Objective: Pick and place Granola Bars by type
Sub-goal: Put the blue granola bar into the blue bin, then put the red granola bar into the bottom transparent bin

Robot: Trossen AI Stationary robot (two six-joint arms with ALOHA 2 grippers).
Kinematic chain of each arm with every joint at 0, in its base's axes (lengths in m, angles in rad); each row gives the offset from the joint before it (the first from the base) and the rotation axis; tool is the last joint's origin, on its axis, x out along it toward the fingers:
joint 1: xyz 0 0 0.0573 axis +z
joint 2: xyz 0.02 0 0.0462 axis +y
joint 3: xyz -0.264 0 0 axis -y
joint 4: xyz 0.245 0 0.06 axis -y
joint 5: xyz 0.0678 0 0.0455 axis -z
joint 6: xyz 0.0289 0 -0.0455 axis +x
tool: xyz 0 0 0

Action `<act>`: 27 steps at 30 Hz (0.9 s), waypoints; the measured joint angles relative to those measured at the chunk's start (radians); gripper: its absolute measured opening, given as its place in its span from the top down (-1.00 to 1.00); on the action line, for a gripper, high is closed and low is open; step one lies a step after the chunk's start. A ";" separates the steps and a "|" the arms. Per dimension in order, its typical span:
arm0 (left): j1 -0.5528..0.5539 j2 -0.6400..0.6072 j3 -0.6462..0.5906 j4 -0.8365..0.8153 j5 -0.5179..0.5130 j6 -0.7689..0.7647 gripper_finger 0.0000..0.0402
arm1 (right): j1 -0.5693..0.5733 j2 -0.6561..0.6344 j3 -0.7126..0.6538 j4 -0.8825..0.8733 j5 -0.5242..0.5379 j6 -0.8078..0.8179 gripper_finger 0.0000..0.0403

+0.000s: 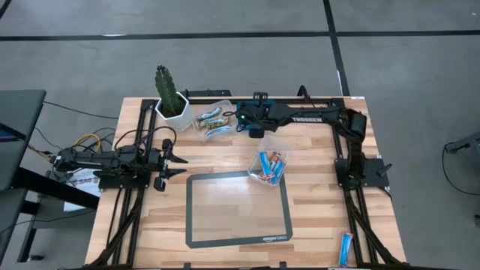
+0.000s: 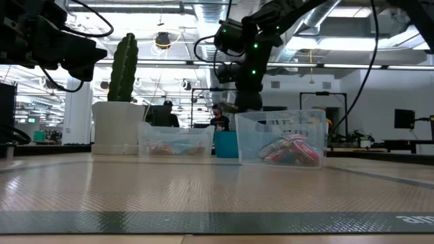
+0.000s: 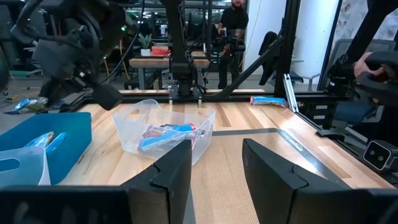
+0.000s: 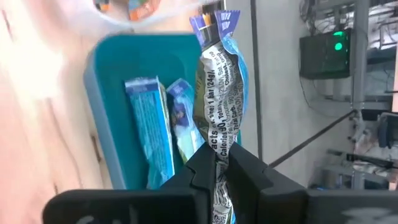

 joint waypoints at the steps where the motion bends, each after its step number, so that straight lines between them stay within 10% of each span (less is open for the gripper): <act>1: 0.000 0.000 0.000 0.000 0.000 0.000 0.33 | -0.002 0.005 0.001 -0.007 0.002 0.000 0.88; 16: 0.000 0.000 0.000 0.000 0.000 0.000 0.33 | -0.013 0.010 0.002 -0.046 0.034 0.100 0.29; 27: 0.000 0.000 0.000 0.000 0.000 0.000 0.33 | 0.042 -0.069 0.001 -0.331 0.127 0.541 0.11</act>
